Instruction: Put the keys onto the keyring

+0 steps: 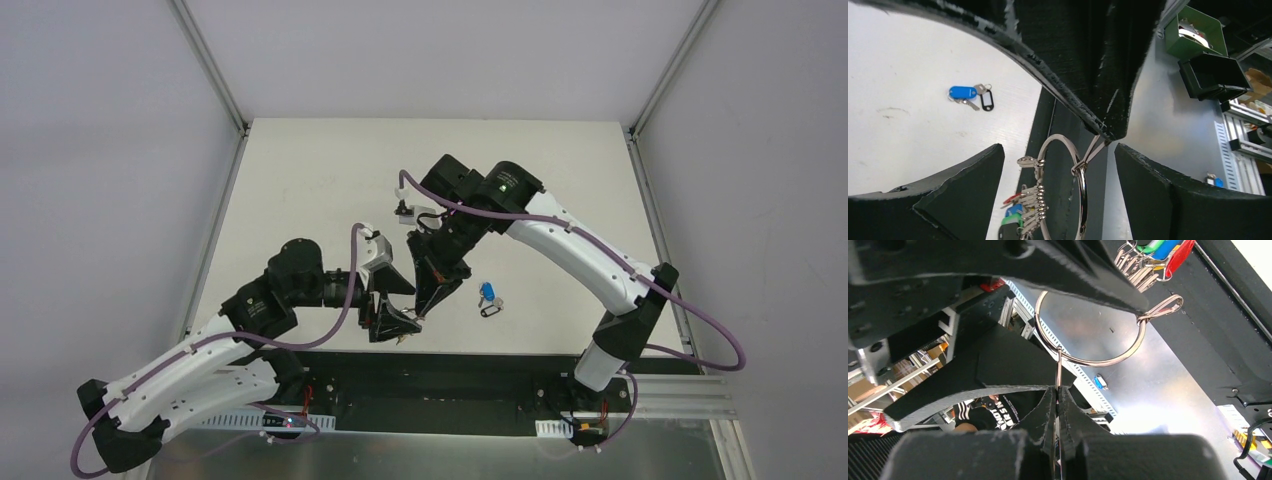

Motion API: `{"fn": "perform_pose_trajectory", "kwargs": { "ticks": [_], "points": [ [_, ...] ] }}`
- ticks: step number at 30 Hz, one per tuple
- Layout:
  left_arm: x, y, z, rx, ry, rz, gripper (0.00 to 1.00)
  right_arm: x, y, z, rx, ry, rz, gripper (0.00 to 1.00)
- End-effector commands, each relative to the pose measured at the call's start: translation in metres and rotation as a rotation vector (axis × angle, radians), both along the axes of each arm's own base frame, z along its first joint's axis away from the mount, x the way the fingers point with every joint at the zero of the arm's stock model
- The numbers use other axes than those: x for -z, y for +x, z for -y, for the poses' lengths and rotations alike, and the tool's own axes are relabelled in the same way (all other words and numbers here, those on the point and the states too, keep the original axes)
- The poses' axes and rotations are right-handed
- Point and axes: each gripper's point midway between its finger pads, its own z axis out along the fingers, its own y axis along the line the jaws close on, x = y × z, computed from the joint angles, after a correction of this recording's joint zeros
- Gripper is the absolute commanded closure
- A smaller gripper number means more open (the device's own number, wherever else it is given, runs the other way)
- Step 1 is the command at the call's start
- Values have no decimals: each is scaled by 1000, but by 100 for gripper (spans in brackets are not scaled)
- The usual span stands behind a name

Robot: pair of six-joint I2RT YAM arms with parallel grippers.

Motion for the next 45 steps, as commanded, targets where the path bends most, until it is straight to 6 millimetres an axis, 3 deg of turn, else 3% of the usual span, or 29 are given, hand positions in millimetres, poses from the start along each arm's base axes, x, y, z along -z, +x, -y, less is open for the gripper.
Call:
{"fn": "perform_pose_trajectory", "kwargs": {
  "ticks": [1,8,12,17,33,42,45],
  "points": [
    [-21,-2,1,22,-88,138,20,-18,-12,5,11,-8,-70,100],
    [-19,-2,2,36,-93,166,28,-20,-12,5,33,-14,-77,100],
    [-20,-5,3,57,-106,186,40,-18,-9,4,46,-25,-83,100],
    [-22,-8,2,66,-138,221,47,-14,-4,4,62,-39,-93,100],
    [-27,-18,2,115,-168,258,55,-11,7,-2,97,-53,-111,100],
    [-22,-22,4,145,-154,256,75,-11,10,-4,111,-55,-114,100],
    [-23,-24,4,156,-151,257,91,-12,10,-3,113,-56,-113,100]
  ]
}}
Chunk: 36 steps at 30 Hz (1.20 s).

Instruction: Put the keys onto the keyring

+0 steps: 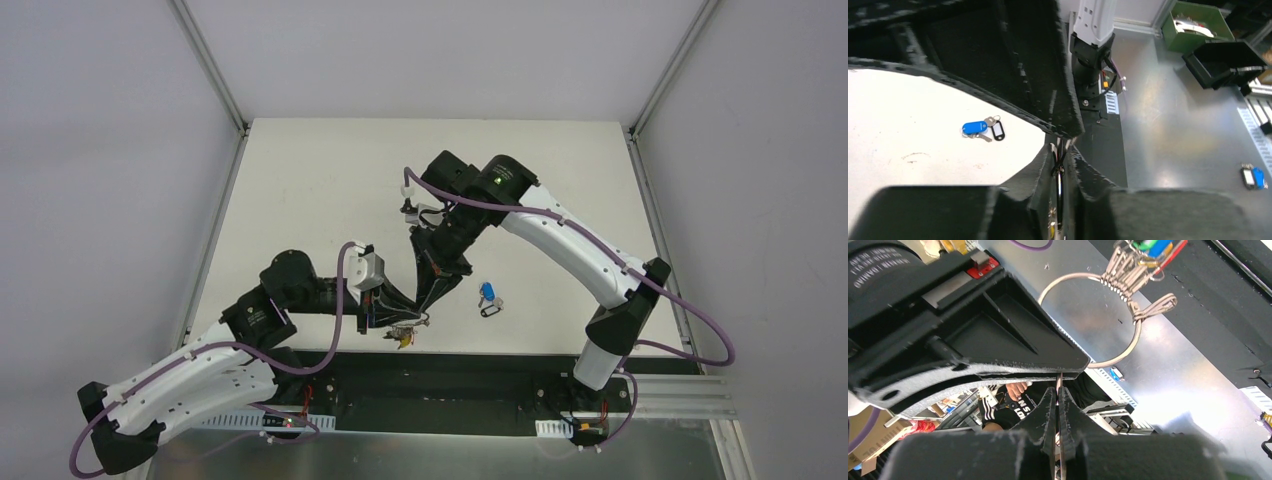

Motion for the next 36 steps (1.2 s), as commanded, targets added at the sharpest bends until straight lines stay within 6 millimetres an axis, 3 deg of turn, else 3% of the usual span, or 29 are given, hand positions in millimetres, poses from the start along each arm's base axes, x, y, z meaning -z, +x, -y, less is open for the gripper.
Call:
{"fn": "perform_pose_trajectory", "kwargs": {
  "ticks": [1,12,23,26,29,31,34,36],
  "points": [
    [-8,-13,3,77,-22,36,97,-15,2,-3,33,27,-11,100],
    [-6,-12,2,58,-6,34,100,-17,6,-5,50,38,4,100],
    [-15,6,-7,-76,19,26,100,-25,13,-7,75,100,80,100],
    [-16,9,-7,-95,24,17,100,-31,20,-6,83,135,167,88],
    [-18,13,-8,-122,34,2,100,-40,28,-5,92,194,261,60],
    [-19,14,-10,-139,40,-9,100,-46,33,-2,100,234,341,49],
    [-21,18,-14,-178,42,-22,100,-43,48,8,138,222,480,38],
    [-22,22,-17,-208,39,-26,100,-38,62,18,183,196,588,21]
  ]
}}
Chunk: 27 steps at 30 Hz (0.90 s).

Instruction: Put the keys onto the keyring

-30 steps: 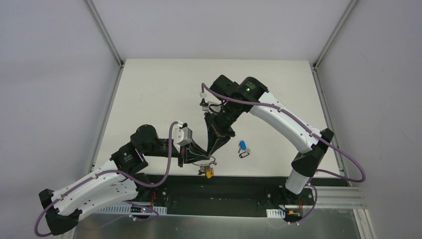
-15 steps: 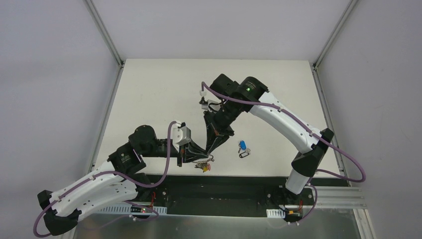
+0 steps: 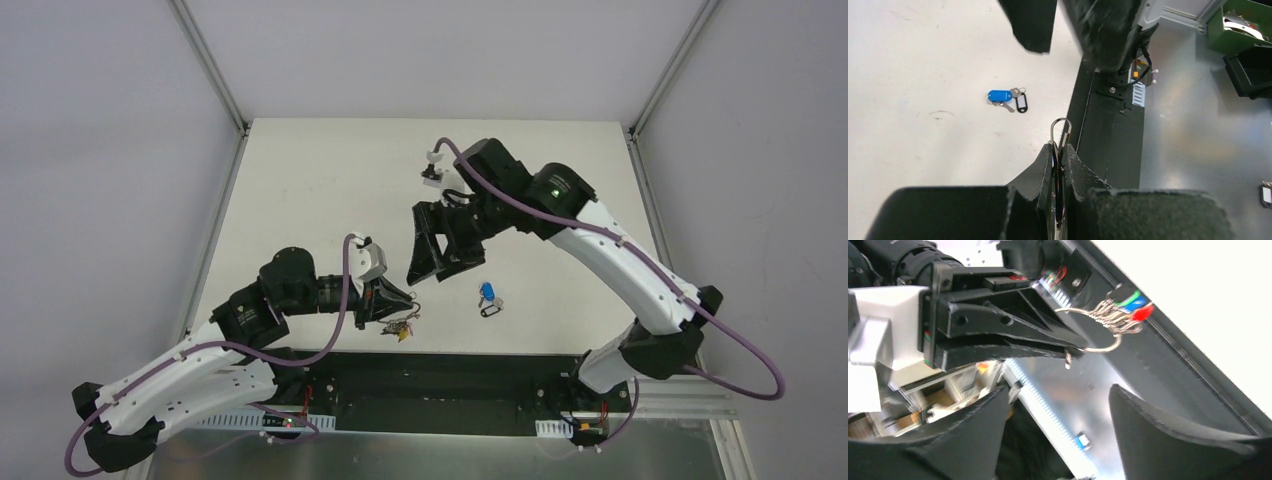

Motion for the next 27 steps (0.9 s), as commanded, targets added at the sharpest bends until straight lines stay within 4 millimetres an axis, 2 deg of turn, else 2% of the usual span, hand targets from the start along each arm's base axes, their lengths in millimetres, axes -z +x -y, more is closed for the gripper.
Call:
{"fn": "perform_pose_trajectory", "kwargs": {
  "ticks": [1,2,4,7,9,12,14,16,18,20,23,25,27],
  "points": [
    [-32,7,-7,-79,-69,26,100,-9,39,23,150,18,301,6],
    [-32,10,-8,-100,-67,24,100,-5,47,29,193,10,344,2],
    [-33,17,-13,-152,-50,19,100,6,66,38,305,17,374,1],
    [-32,29,-18,-227,-30,14,100,18,97,55,510,92,257,1],
    [-33,35,-22,-271,-29,9,100,27,103,57,503,185,156,1],
    [-34,43,-29,-340,-36,2,100,45,98,52,393,325,-4,1],
    [-32,49,-34,-386,-37,1,100,49,98,46,370,406,-27,1],
    [-31,52,-38,-414,-36,7,100,39,99,43,369,502,55,1],
    [-31,55,-40,-431,-38,9,100,28,100,47,380,513,257,1],
    [-32,56,-40,-439,-38,10,100,23,99,56,405,439,411,1],
    [-31,60,-41,-457,-29,15,100,19,109,69,492,326,544,1],
    [-29,62,-41,-467,-22,15,100,17,127,90,663,256,623,1],
    [-30,63,-40,-469,-20,13,100,27,149,132,954,177,629,1]
  ]
}}
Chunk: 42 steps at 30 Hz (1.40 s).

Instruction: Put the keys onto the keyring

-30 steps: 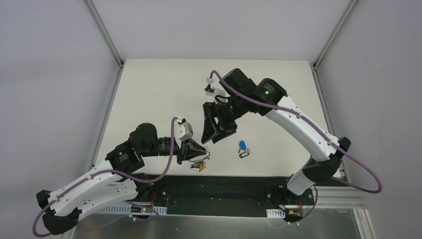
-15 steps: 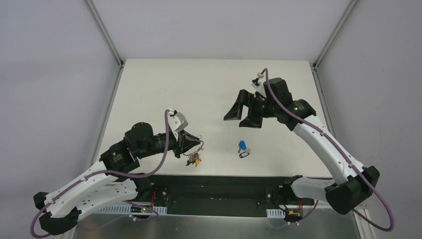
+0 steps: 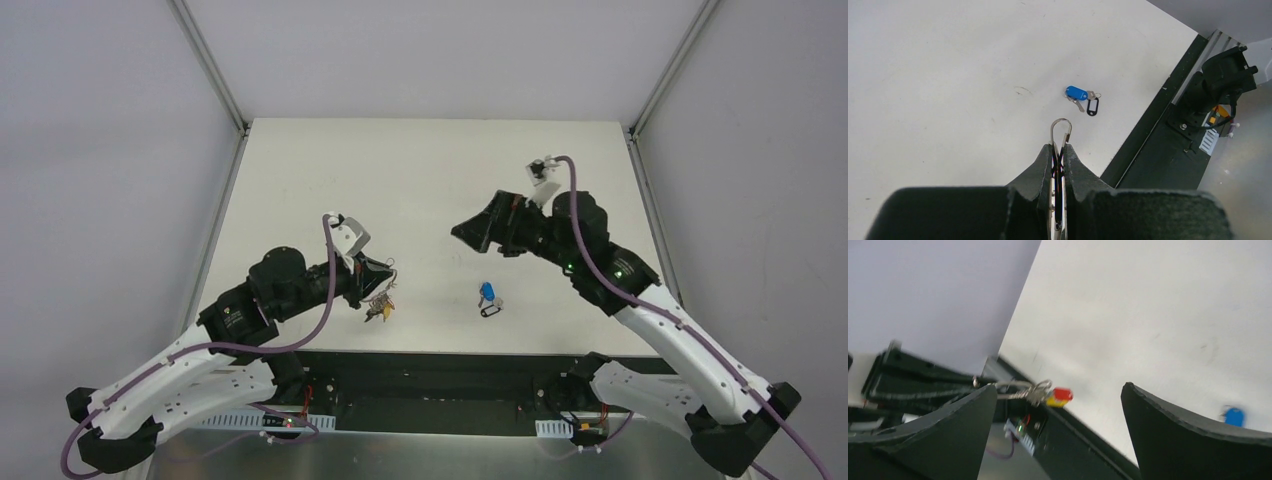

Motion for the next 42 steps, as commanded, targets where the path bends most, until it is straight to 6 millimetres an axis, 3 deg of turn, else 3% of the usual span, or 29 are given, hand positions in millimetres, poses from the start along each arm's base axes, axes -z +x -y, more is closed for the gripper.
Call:
{"fn": "perform_pose_trajectory", "kwargs": {
  "ticks": [1,4,8,12,13,17,21,29,33,42],
  "points": [
    [-24,6,1,-31,-58,32,100,4,64,82,563,-35,80,1],
    [-27,10,0,-57,-57,36,100,5,48,53,331,77,105,17],
    [-31,10,0,-54,-65,37,100,12,29,24,182,-58,66,30],
    [-31,9,4,-39,-60,31,100,0,-1,-11,-24,-41,36,35],
    [-30,8,5,-30,-60,27,100,-6,-9,-18,-73,-14,38,40],
    [-31,1,12,17,-67,8,100,-20,-36,-34,-247,58,34,52],
    [-32,-3,16,46,-77,-13,100,-29,-55,-49,-361,86,9,54],
    [-34,-14,24,110,-98,-44,100,-35,-61,-73,-417,91,-26,55],
    [-35,-15,24,117,-101,-45,100,-36,-64,-86,-450,83,-36,61],
    [-35,-19,23,130,-103,-46,100,-38,-68,-98,-476,70,-35,68]
  ]
}}
